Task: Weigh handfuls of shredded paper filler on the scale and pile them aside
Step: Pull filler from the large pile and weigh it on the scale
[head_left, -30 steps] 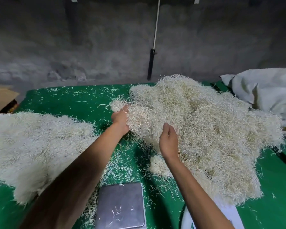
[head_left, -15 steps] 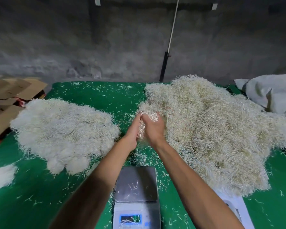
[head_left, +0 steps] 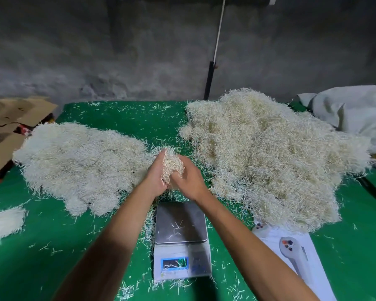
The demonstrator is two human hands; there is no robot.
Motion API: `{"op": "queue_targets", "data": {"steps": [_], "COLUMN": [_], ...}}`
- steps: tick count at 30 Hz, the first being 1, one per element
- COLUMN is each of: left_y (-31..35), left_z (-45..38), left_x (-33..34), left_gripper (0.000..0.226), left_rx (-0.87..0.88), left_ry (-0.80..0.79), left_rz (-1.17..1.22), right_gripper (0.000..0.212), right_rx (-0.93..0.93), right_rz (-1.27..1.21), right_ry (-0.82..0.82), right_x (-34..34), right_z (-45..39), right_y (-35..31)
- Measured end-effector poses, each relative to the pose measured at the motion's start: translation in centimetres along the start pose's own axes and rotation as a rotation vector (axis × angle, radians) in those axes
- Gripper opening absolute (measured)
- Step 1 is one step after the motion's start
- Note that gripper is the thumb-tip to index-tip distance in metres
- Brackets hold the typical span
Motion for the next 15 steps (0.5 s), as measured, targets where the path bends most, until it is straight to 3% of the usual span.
{"op": "queue_targets", "data": {"steps": [3, 7, 15], "left_y": [-2.7, -6.8, -10.3], "left_z": [1.3, 1.0, 1.3], "left_x": [-1.6, -3.8, -7.1], "left_gripper": [0.099, 0.092, 0.094], "left_rx": [-0.027, -0.032, 0.058], "left_ry": [-0.070, 0.116, 0.291], "left_rz": [-0.323, -0.304, -0.396], "right_gripper": [0.066, 0.076, 0.062], "right_rx": [0.210, 0.429, 0.539], "right_rz": [-0.079, -0.183, -0.273], "right_ry": [0.064, 0.031, -0.029], "right_x": [-0.2, 0.6, -1.0], "right_z": [1.8, 3.4, 6.8], "right_y": [2.9, 7.0, 11.7]}}
Point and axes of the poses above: each hand's wrist, its own z-axis away from the middle knuckle, its own x-axis out of the palm, y = z × x, the point moved 2 cm from there along -z, towards the middle knuckle, and after that the axes turned 7 degrees about x, right-handed, at the moved point
